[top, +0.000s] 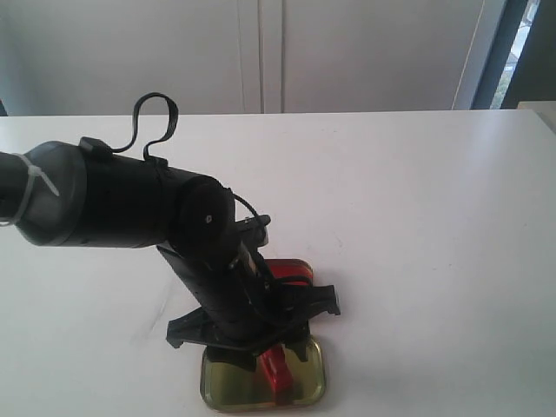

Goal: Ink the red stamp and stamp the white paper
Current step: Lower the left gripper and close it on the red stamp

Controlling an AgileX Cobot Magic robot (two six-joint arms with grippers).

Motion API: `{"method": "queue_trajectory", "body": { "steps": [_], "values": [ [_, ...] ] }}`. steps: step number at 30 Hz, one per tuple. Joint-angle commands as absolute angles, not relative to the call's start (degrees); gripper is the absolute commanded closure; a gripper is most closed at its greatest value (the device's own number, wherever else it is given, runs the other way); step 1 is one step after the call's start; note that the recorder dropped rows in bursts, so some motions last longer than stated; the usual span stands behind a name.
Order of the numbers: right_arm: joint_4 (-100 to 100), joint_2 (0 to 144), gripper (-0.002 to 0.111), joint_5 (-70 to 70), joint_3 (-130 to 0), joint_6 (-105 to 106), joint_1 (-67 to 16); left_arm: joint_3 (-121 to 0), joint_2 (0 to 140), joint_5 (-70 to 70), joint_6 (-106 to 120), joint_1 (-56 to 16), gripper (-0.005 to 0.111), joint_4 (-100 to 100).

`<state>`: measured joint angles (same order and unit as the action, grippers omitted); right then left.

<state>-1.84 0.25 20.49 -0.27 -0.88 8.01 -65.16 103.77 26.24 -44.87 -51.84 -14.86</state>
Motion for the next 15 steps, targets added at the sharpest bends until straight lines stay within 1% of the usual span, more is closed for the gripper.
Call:
{"method": "queue_trajectory", "body": {
  "steps": [1,15],
  "values": [
    [-1.93,0.0,0.108,19.65,0.0,-1.21,7.78,-65.41,105.06,26.77,-45.25,-52.09,0.045,-15.96],
    [-2.06,0.0,0.108,19.65,0.0,-1.21,7.78,-65.41,105.33,25.68,-45.25,-52.09,0.045,-16.38]
  ]
}}
